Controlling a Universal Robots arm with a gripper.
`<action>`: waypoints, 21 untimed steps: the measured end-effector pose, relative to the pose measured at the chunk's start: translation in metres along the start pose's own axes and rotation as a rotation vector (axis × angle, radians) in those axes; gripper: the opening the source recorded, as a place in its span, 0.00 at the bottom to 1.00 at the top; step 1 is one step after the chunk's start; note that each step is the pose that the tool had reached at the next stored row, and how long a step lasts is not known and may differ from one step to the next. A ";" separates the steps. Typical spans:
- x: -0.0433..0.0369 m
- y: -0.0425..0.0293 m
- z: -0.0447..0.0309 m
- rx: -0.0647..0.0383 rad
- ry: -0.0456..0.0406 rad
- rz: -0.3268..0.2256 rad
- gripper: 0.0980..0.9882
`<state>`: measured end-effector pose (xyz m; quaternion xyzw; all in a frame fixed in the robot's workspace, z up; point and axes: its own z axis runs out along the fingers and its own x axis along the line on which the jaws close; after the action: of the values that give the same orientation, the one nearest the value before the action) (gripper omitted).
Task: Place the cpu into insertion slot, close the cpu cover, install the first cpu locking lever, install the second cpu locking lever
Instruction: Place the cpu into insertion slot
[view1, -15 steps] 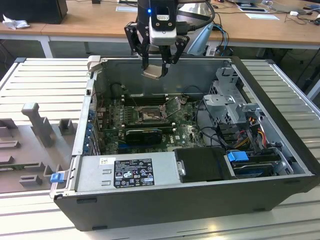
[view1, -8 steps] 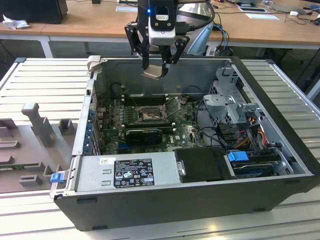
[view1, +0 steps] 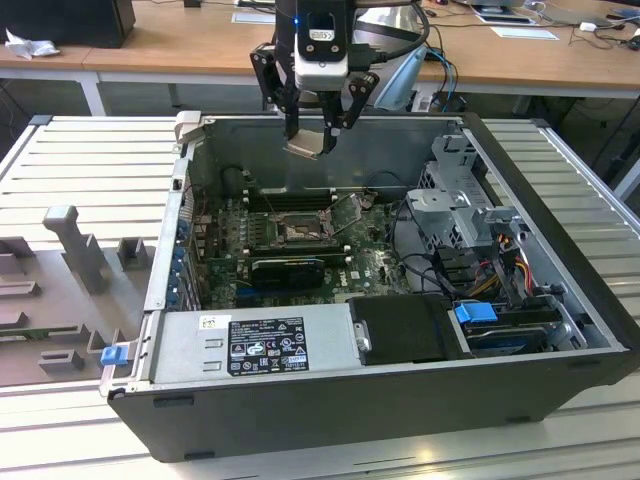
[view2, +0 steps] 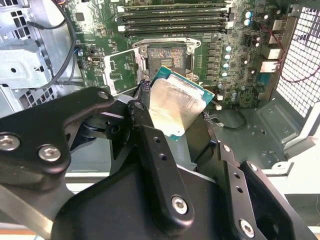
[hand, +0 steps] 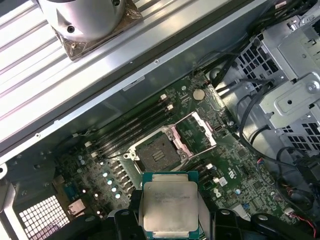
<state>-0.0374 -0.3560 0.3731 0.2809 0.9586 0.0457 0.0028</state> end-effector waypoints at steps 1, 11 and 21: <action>0.0000 0.0000 0.0001 0.000 -0.0004 0.005 0.48; -0.0001 -0.0004 0.0047 0.000 -0.0018 0.021 0.48; -0.0001 -0.0004 0.0050 -0.002 -0.0083 0.093 0.48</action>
<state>-0.0374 -0.3560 0.3681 0.3255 0.9444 0.0456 0.0049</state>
